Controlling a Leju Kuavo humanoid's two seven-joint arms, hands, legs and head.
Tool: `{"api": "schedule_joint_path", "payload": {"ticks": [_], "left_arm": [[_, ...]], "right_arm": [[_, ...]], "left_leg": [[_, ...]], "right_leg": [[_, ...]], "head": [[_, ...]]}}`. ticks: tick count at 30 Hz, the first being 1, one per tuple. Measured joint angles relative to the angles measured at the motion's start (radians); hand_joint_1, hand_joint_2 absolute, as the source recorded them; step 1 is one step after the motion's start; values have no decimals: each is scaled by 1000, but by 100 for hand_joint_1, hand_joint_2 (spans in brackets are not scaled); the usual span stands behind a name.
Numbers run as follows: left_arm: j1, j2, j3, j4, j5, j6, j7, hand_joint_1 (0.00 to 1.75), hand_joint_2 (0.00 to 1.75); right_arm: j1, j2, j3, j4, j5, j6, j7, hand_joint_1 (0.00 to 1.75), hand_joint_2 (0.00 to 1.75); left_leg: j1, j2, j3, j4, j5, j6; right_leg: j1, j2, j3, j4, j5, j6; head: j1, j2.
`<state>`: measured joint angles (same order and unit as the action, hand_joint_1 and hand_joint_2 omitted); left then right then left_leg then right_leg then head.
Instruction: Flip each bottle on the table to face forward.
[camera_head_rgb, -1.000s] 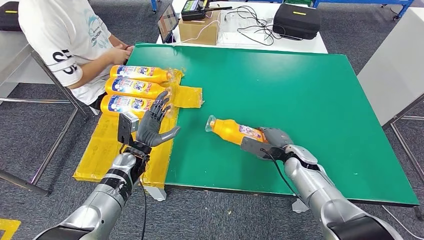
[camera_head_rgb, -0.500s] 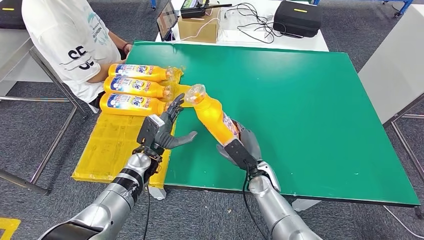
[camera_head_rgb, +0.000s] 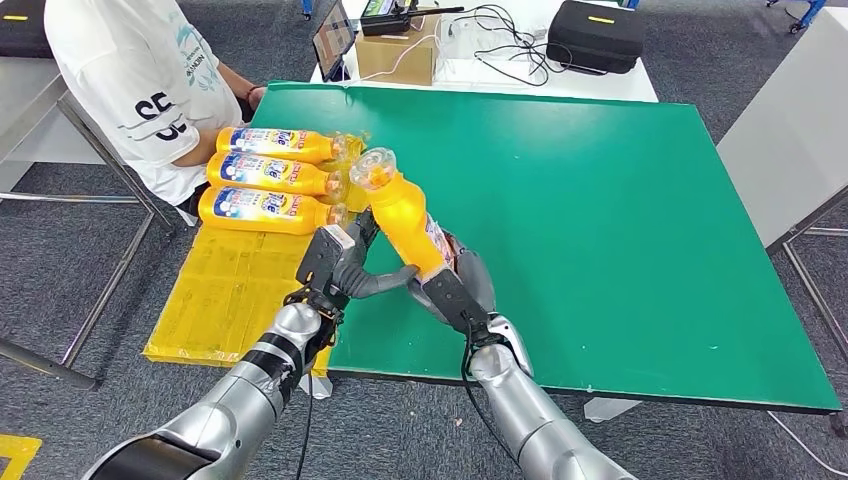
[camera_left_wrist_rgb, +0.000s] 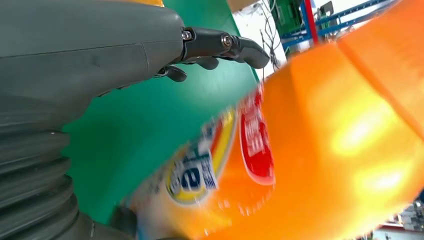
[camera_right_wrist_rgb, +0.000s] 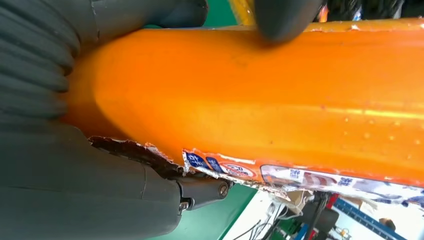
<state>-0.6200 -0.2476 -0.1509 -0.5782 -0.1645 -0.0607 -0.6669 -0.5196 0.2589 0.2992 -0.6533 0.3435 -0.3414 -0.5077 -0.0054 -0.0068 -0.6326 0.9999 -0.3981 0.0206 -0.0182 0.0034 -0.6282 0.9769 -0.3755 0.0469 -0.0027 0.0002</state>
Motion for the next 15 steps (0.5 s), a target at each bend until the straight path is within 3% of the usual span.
{"api": "schedule_joint_path", "payload": {"ticks": [15], "left_arm": [[1,-9,-35,-7,46,-47,37,0,175]], "right_arm": [[-25,25,43,87,13,6,-26,175,175]], "left_leg": [[0,0,-1,0,0,0]], "right_leg": [[0,0,0,0,0,0]], "head": [[0,0]]}}
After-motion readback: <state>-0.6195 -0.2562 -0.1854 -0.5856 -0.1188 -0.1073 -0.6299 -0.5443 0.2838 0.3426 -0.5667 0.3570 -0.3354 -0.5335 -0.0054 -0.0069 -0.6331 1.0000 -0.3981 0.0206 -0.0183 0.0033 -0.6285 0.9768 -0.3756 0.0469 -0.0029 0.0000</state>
